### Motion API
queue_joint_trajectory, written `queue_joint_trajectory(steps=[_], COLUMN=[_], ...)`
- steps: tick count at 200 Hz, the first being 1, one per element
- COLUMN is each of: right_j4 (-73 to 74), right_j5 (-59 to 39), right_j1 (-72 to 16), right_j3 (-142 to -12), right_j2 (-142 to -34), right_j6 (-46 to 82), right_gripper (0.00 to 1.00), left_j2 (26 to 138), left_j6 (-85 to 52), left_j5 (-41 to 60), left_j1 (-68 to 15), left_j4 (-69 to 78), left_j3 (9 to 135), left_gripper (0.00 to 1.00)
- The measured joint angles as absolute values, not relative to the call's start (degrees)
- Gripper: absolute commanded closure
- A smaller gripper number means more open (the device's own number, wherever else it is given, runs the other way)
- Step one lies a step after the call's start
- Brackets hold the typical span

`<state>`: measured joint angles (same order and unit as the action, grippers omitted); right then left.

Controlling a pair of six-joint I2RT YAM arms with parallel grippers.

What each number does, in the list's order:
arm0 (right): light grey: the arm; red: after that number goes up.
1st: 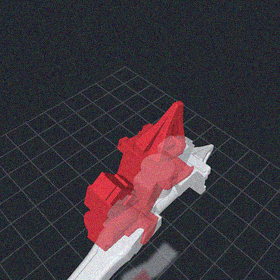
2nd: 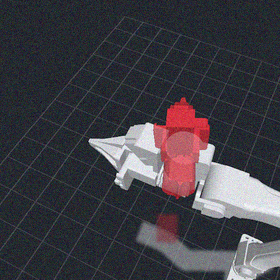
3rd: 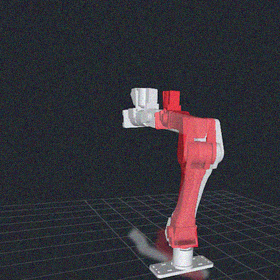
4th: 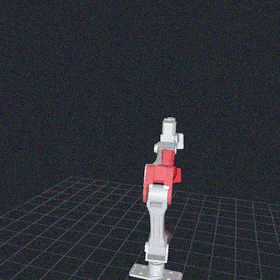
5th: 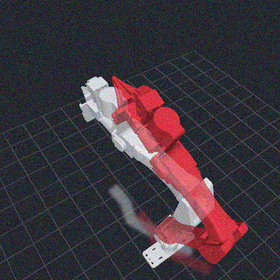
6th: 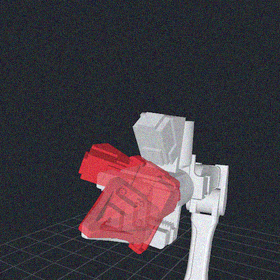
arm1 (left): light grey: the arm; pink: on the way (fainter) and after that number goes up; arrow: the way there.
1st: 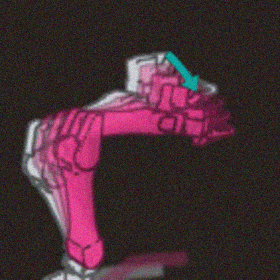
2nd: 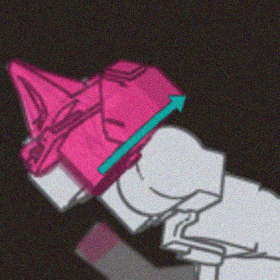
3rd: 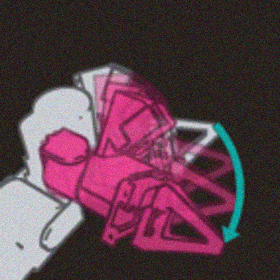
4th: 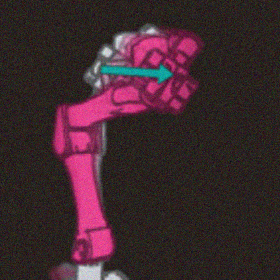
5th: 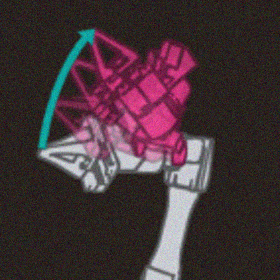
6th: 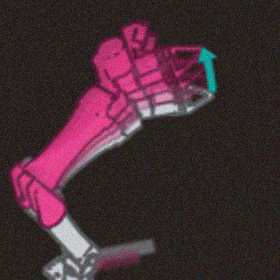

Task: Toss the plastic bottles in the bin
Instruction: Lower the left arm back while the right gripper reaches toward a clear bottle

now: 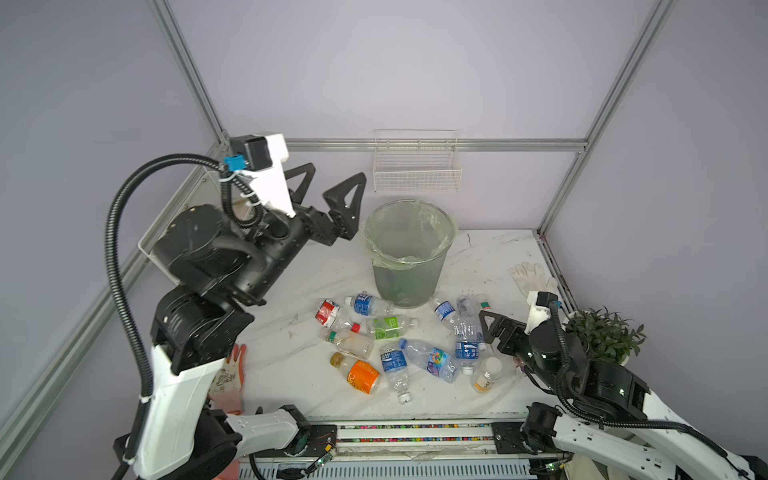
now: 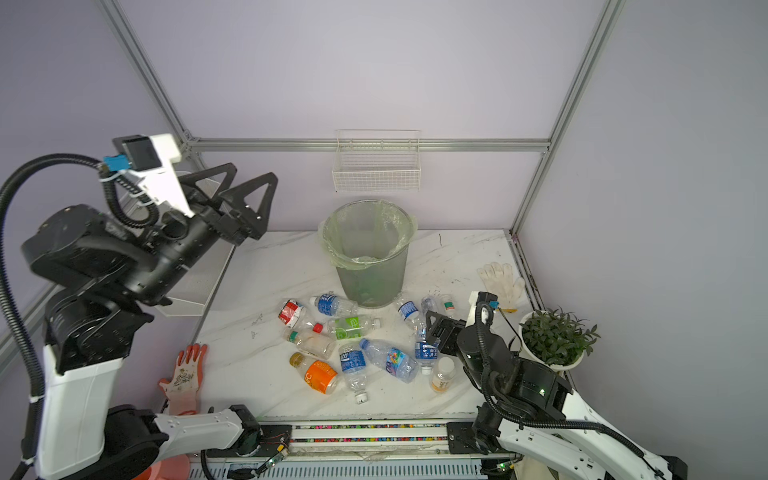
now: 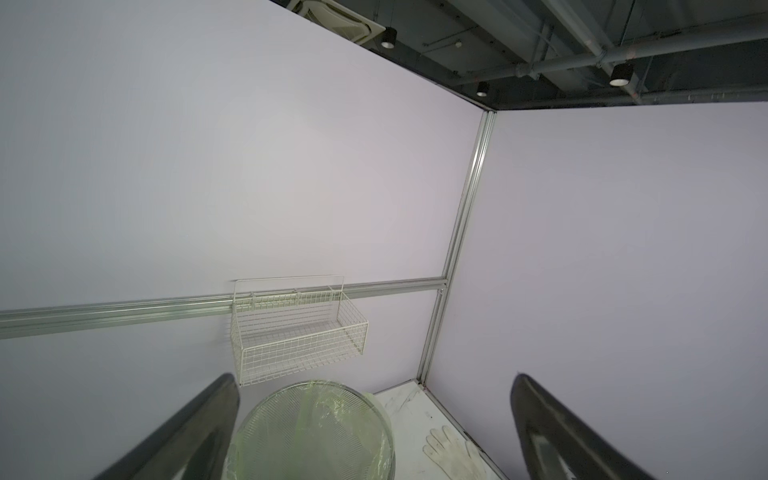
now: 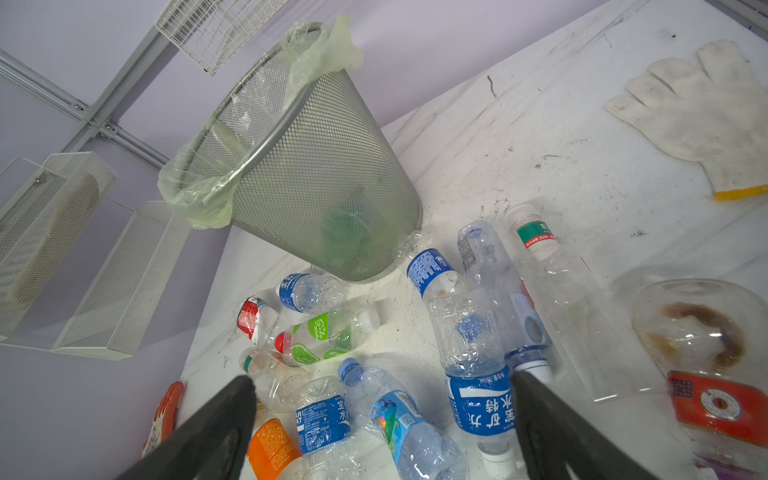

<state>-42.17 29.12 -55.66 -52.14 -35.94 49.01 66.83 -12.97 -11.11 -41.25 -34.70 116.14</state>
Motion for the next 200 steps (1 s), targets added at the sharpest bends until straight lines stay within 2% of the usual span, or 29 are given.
queue_joint_trajectory(steps=[48,92,119,162,200], right_j4=[-47.27,-50.0,-50.48,-54.39,-59.88], right_j5=[29.1,28.25,27.59,27.2,26.0], right_j1=[-55.66,-55.66,-55.66,-55.66,-55.66], right_j3=[-52.93,-52.47,-52.45,-52.12,-52.05], right_j2=[-38.79,-41.45,-43.24,-43.7,-43.81], right_j6=[53.65,56.88,58.22,60.64,62.87], right_gripper=[0.03,0.03,0.03,0.03,0.06], left_j2=[48.6,34.7,28.71,27.86,25.43], left_j6=[-17.69,-25.58,-29.61,-33.95,-36.58], left_j5=[-9.56,-9.56,-9.39,-7.99,-6.96], left_j1=[-41.71,-41.76,-41.76,-41.78,-41.76], left_j4=[-31.38,-34.28,-36.32,-39.16,-40.99], left_j3=[83.94,63.96,59.72,56.8,54.39], left_gripper=[0.0,0.0,0.0,0.0,0.0])
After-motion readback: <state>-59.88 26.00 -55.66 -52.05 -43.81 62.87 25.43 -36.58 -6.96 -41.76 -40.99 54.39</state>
